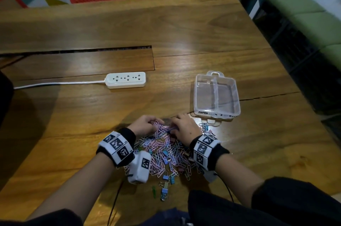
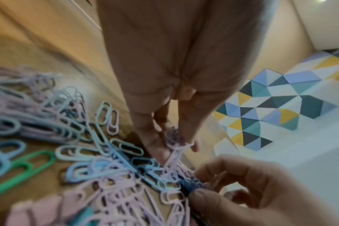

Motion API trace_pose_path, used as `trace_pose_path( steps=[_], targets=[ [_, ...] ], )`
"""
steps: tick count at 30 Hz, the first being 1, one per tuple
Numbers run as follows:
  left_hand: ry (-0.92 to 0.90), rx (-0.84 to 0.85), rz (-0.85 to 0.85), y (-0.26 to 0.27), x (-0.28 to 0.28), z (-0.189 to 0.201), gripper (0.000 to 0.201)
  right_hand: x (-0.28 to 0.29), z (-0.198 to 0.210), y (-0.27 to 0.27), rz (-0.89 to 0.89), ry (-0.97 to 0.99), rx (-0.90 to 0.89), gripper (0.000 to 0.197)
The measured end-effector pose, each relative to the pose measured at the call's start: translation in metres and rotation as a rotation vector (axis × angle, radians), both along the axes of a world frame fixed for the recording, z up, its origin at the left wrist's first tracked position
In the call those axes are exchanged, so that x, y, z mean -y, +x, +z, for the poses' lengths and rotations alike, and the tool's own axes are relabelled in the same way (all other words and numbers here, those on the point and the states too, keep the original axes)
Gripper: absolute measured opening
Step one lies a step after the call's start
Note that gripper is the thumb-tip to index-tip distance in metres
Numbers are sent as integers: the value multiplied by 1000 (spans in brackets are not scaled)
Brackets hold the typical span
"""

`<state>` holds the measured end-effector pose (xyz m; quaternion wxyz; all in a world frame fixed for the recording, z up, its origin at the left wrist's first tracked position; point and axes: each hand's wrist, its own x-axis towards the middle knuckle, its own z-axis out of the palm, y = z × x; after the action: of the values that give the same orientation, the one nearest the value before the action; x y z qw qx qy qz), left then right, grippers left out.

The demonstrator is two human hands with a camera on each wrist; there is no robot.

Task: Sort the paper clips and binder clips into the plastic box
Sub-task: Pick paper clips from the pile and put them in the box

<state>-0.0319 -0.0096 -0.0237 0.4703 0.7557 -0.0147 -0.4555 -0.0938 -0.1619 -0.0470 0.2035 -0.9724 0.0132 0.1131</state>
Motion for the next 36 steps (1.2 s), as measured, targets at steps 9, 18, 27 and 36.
trace_pose_path(
  steps=[9,18,27,36],
  targets=[
    [-214,-188,411,-2,21,-7,24,17,8,-2,-264,451,-31,12],
    [532,599,-287,-13,29,-26,54,46,19,-18,-551,1025,-154,22],
    [451,549,-425,-20,32,-23,31,59,12,-31,-751,1388,-282,31],
    [-253,-186,143,-11,25,-10,24,72,8,-56,-682,877,-326,29]
  ],
)
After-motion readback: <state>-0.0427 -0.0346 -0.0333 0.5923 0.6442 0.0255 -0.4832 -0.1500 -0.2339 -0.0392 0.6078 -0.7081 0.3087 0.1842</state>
